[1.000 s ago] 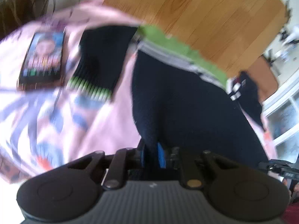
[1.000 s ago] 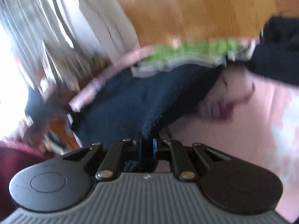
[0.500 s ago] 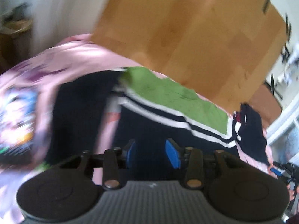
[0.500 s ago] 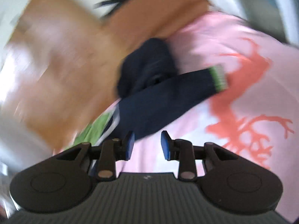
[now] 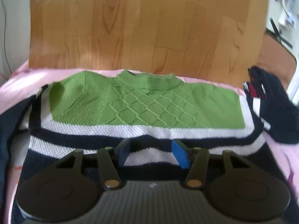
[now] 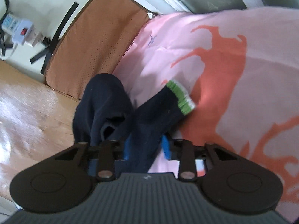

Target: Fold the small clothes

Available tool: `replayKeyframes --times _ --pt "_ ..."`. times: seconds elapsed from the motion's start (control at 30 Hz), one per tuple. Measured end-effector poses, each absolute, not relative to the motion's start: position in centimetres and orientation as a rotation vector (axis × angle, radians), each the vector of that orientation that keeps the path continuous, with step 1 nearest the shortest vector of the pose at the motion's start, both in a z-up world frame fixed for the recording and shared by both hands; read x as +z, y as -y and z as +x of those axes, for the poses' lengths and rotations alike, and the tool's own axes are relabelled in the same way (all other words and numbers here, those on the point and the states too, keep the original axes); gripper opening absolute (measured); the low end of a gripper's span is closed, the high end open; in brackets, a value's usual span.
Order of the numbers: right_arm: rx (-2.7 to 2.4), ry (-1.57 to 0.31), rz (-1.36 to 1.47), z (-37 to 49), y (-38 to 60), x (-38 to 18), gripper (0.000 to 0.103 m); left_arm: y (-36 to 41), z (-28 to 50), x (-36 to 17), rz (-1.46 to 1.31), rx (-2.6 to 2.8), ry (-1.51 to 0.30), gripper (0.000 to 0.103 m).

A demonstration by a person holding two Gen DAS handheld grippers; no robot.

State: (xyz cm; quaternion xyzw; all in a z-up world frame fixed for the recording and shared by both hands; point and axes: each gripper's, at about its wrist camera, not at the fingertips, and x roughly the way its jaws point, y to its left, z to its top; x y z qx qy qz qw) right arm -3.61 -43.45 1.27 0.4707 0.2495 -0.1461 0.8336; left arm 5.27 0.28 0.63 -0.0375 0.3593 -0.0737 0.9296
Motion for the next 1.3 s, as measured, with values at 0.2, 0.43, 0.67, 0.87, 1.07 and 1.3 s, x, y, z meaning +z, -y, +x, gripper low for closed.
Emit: replayKeyframes --times 0.2,0.43,0.67,0.87,1.07,1.3 --pt "-0.287 -0.483 0.972 -4.4 43.2 2.3 0.008 -0.4 4.9 0.9 -0.090 -0.166 -0.737 0.060" --pt "-0.040 -0.376 0.807 -3.6 37.6 11.1 0.008 -3.2 5.5 1.5 -0.273 -0.206 -0.738 0.062" --pt "0.288 -0.476 0.637 5.9 24.2 16.4 0.008 -10.4 3.4 3.5 -0.478 0.026 -0.571 0.062" --pt "0.605 -0.643 0.517 12.6 7.9 15.5 0.008 -15.6 2.9 2.7 -0.642 0.208 -0.554 0.062" --pt "0.695 -0.762 0.478 14.9 1.8 11.6 0.008 -15.1 3.6 2.6 -0.622 0.202 -0.578 0.063" --pt "0.602 -0.737 0.492 13.0 9.9 8.8 0.008 -13.7 3.9 2.3 -0.567 0.162 -0.611 0.065"
